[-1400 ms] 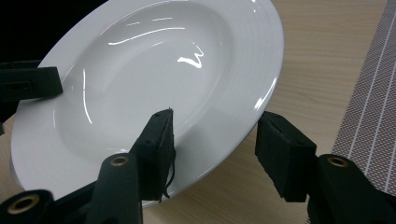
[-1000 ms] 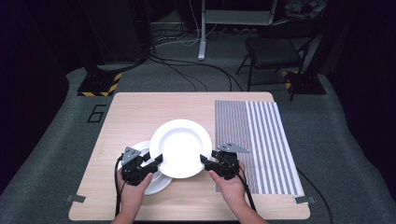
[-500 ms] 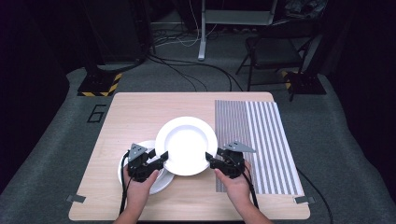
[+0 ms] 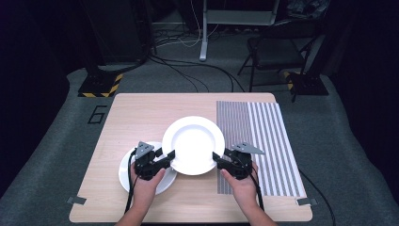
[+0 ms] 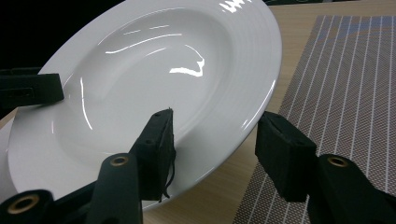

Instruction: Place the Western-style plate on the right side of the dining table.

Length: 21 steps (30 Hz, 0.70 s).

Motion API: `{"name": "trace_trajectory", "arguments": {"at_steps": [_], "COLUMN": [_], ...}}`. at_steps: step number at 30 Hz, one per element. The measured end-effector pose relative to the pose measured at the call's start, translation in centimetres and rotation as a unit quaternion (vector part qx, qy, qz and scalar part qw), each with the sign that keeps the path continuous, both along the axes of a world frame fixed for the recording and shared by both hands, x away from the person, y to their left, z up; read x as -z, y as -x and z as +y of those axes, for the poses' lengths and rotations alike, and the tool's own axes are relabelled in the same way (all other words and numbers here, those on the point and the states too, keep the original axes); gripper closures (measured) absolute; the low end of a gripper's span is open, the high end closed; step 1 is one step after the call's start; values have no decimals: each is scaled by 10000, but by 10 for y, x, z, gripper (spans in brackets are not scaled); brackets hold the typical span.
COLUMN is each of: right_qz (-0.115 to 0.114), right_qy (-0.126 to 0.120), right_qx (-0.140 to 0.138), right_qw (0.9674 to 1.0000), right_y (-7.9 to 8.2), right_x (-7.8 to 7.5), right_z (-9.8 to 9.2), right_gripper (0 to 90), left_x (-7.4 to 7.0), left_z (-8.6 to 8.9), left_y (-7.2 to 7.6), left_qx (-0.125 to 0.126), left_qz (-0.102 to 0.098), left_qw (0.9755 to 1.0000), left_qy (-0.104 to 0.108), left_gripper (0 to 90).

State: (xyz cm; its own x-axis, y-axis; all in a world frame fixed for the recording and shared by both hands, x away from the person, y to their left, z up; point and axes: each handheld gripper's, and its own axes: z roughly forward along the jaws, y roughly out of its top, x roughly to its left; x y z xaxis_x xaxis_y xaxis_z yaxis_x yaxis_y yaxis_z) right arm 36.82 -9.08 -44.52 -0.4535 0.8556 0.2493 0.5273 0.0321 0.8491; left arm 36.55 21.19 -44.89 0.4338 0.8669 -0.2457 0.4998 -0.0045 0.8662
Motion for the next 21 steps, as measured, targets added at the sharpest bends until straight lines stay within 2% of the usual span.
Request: {"name": "trace_trajectory", "arguments": {"at_steps": [7,8,21], "right_qz": [27,19,-57], "right_qy": [-49,-48,-58], "right_qx": [163,191,533], "right_qw": [9999,9998,9985], "right_y": [6,7,19], "right_x": [3,3,0], "right_z": [-10,-12,-33], "right_gripper": [466,466,466], "left_x": [1,1,0], "left_z": [-10,-13,-34], "left_y": [-4,-4,-12], "left_qx": [165,163,503], "left_qz": [21,47,-19], "left_qw": [9999,9998,9987], "left_qy": [-27,57,127], "left_gripper": [501,500,504]}}
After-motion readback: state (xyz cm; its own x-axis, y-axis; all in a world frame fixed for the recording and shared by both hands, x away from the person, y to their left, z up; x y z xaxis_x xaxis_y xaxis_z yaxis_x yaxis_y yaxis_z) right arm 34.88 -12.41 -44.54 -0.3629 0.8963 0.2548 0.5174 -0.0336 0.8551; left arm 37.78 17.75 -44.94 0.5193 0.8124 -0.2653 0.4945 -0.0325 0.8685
